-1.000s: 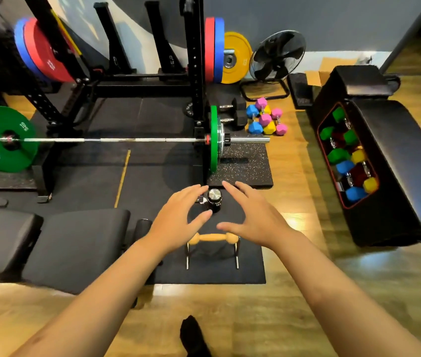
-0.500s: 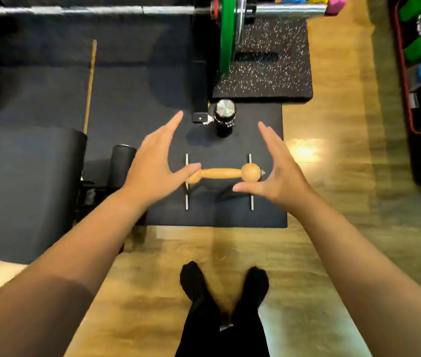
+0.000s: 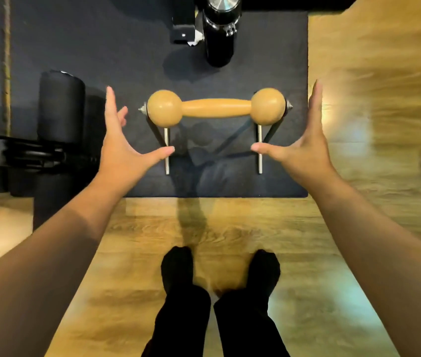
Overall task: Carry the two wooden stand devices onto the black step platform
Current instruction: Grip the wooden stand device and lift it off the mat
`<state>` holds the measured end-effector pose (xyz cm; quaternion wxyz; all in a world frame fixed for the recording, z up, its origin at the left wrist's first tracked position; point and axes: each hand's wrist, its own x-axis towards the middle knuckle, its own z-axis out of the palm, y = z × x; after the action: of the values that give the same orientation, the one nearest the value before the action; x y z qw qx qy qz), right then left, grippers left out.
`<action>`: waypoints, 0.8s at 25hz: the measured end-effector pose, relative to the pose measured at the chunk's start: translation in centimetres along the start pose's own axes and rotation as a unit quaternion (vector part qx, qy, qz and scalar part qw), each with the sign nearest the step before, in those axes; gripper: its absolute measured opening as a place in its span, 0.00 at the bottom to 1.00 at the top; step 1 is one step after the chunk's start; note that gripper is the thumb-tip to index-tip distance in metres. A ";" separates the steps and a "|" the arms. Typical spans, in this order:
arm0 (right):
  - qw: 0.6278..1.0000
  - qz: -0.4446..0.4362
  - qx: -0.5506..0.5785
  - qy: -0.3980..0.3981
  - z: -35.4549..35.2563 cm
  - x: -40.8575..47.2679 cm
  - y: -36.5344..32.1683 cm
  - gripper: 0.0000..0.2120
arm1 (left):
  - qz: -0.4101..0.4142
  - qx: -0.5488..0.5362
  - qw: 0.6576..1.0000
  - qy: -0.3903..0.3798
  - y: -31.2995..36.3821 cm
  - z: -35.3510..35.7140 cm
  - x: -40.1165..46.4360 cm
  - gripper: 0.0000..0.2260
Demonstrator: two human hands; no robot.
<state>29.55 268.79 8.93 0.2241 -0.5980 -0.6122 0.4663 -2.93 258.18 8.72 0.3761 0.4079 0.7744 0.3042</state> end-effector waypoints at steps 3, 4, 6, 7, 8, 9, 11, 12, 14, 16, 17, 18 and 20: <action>0.996 0.074 0.045 0.015 2.4 1.3 4.4 0.71 | -0.050 -0.031 0.998 -0.005 -4.0 2.6 1.9 0.63; 0.993 0.103 0.053 0.005 2.9 1.6 5.1 0.71 | -0.071 -0.041 0.997 0.002 -4.7 3.4 2.5 0.63; 0.986 0.152 0.060 -0.024 4.2 2.0 6.4 0.67 | -0.112 -0.050 0.992 0.007 -6.1 5.0 4.0 0.62; 0.982 0.171 0.065 -0.036 4.8 2.3 7.0 0.65 | -0.128 -0.057 0.990 0.000 -6.6 6.0 4.6 0.61; 0.979 0.187 0.072 -0.045 5.4 2.7 7.4 0.62 | -0.141 -0.063 0.988 -0.010 -7.0 6.9 5.1 0.59; 0.975 0.201 0.079 -0.052 6.0 3.3 7.7 0.58 | -0.150 -0.063 0.987 -0.018 -7.3 7.9 5.4 0.54; 0.969 0.229 0.078 -0.043 6.8 4.5 8.5 0.48 | -0.178 -0.063 0.982 -0.008 -7.8 9.6 6.1 0.40; 0.967 0.242 0.070 -0.032 7.1 4.9 8.7 0.43 | -0.193 -0.074 0.978 0.004 -7.9 10.2 6.4 0.34; 0.961 0.269 0.059 -0.023 7.3 5.9 9.1 0.35 | -0.214 -0.093 0.972 0.013 -8.4 10.7 7.3 0.25; 0.958 0.281 0.057 -0.021 7.5 7.4 9.8 0.24 | -0.226 -0.109 0.968 0.021 -9.2 10.9 8.3 0.17; 0.958 0.282 0.051 -0.015 7.6 8.1 10.1 0.18 | -0.227 -0.122 0.966 0.035 -9.9 11.3 8.7 0.13; 0.956 0.291 0.043 -0.003 7.8 8.8 10.3 0.13 | -0.224 -0.141 0.963 0.051 -10.4 11.6 8.9 0.11; 0.949 0.311 0.052 0.021 8.0 10.0 10.6 0.07 | -0.232 -0.193 0.951 0.074 -10.5 12.3 9.2 0.13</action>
<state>26.59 274.17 -6.53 0.1119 -0.7558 -0.3657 0.5315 -0.47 263.04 -9.03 0.4491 0.1132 0.7999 0.3817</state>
